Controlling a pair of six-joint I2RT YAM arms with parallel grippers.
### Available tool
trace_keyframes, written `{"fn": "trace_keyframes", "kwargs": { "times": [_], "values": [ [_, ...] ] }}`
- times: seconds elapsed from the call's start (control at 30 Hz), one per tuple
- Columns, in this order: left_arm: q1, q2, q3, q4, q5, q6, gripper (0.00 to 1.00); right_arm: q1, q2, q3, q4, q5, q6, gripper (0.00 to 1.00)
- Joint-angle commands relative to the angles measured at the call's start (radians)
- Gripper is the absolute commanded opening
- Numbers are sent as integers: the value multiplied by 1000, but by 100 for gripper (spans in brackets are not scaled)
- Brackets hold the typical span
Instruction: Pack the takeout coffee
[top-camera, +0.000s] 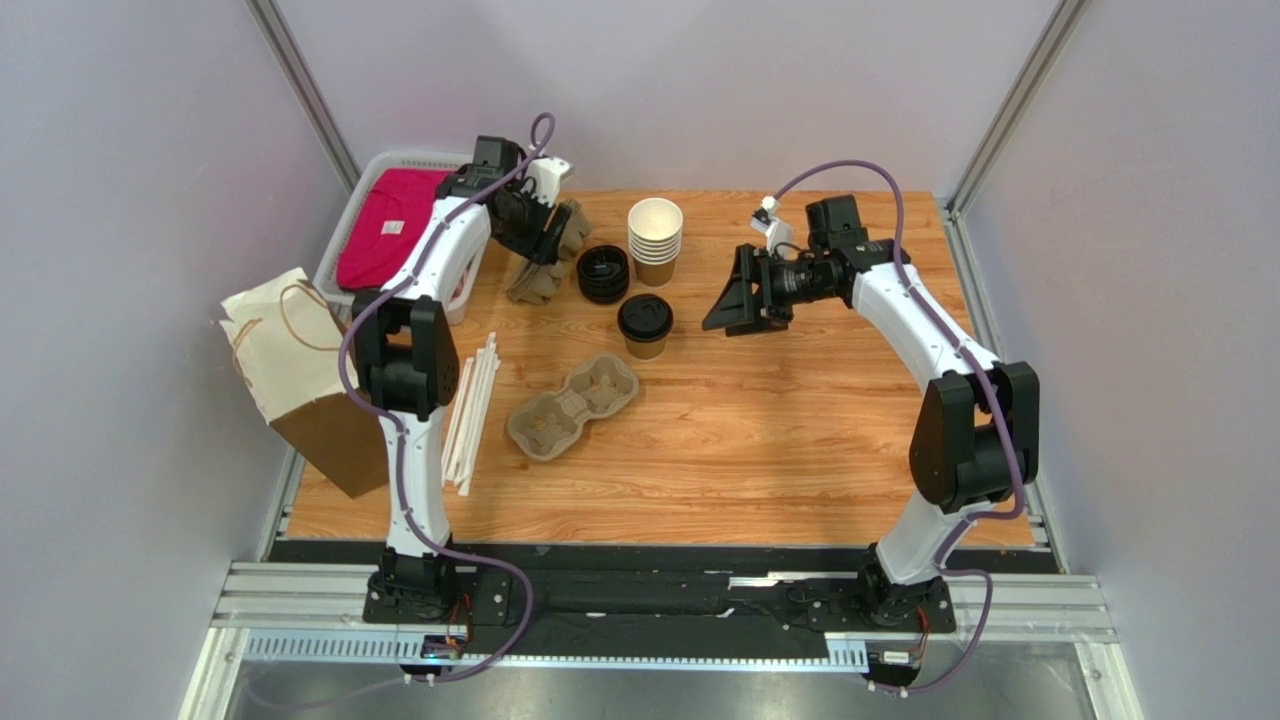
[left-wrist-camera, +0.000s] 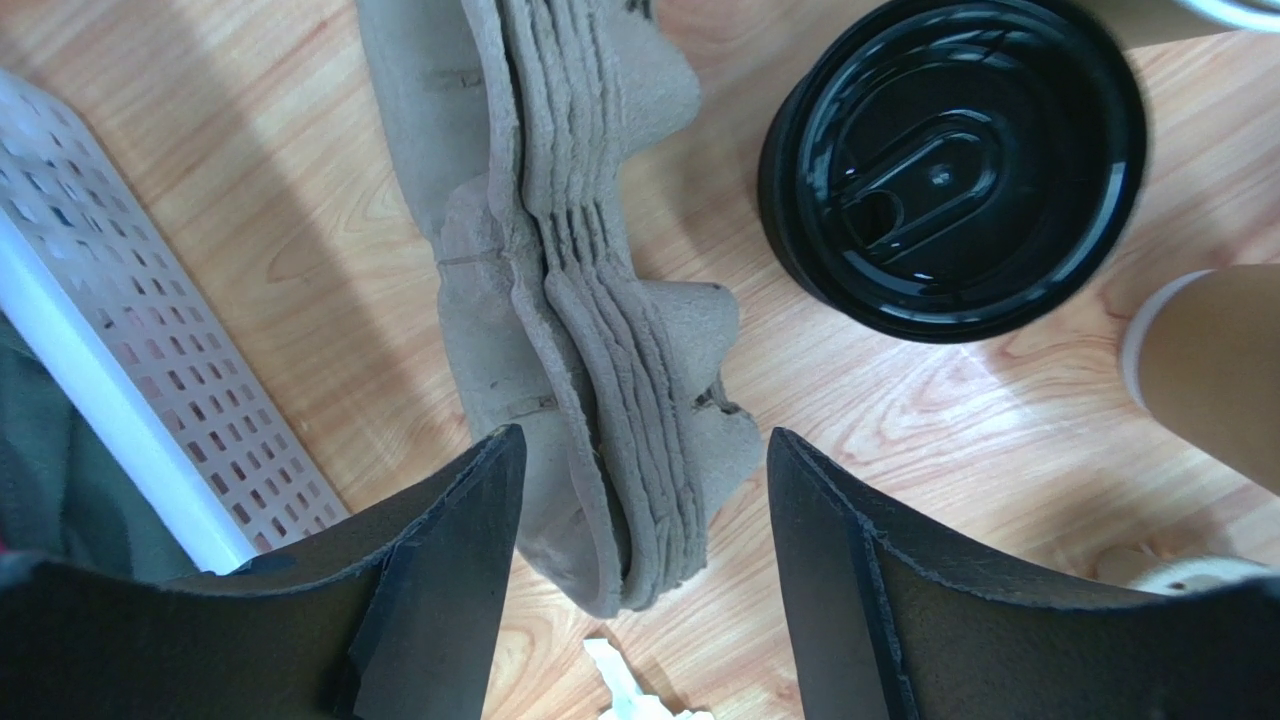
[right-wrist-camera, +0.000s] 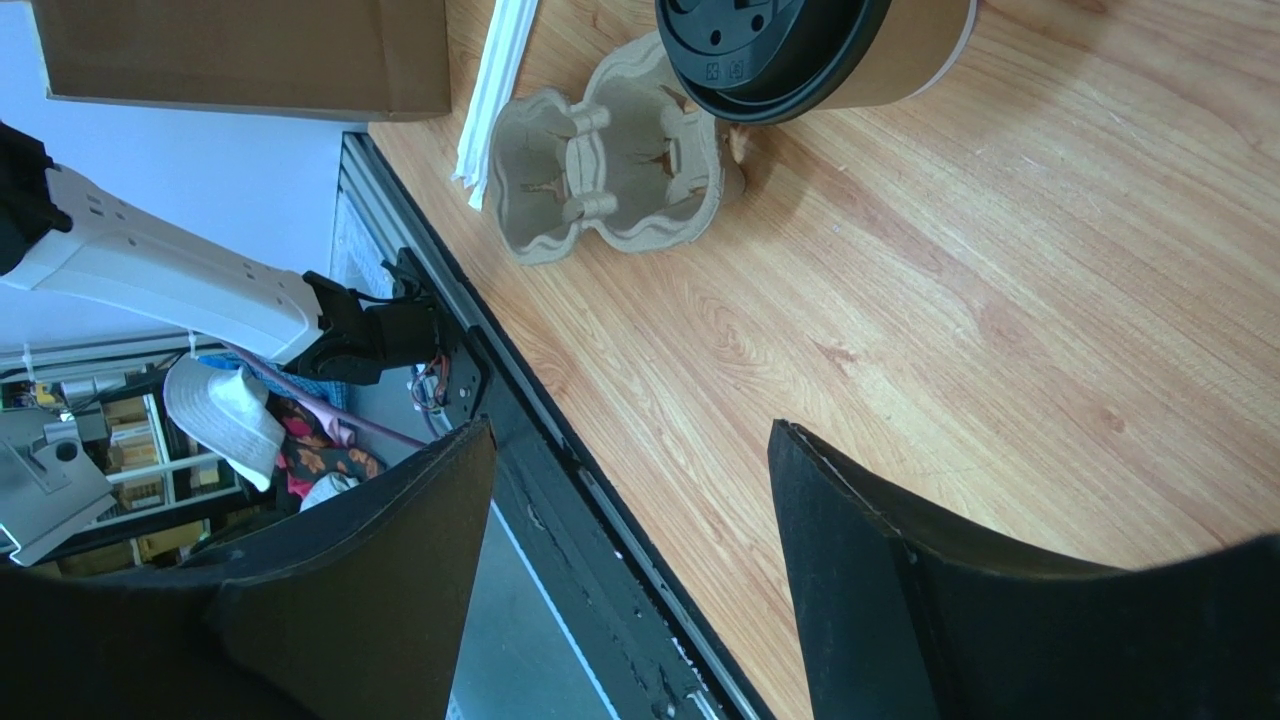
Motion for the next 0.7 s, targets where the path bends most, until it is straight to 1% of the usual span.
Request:
{"fn": "trace_keyframes", "kwargs": {
  "times": [0.0,0.1,0.17,0.2,0.27,0.3,0.37,0.47,0.5,0.57,0.63,0.67],
  "values": [
    [5,25,13,21,-40,-18,71,-4,2,34,5,-26,-2,71],
    [13,51,30,-11,-33,-30,72,-4,7,31,8,-32,-2,71],
    [16,51,18,-16,-16,-46,70,-6,8,29,8,-36,0,71],
    [18,48,12,-12,-10,-55,64,-3,9,29,8,-36,0,71],
    [22,46,4,-8,-6,-96,57,-4,13,32,10,-44,1,70],
    [22,46,4,-9,-2,-112,51,-3,15,34,10,-44,3,70],
    [22,43,-8,-8,1,-138,46,-4,18,37,8,-50,7,70],
    [22,33,-34,3,-22,-173,31,-4,21,37,10,-52,9,70],
    [22,19,-45,20,-28,-179,22,-3,22,34,11,-52,7,70],
    [22,4,-76,37,-29,-194,18,-4,21,31,10,-53,9,70],
    [22,-10,-90,38,-40,-202,10,-4,24,29,10,-53,7,70],
    [22,-19,-91,40,-69,-210,3,-4,24,31,10,-53,7,69]
  ]
}}
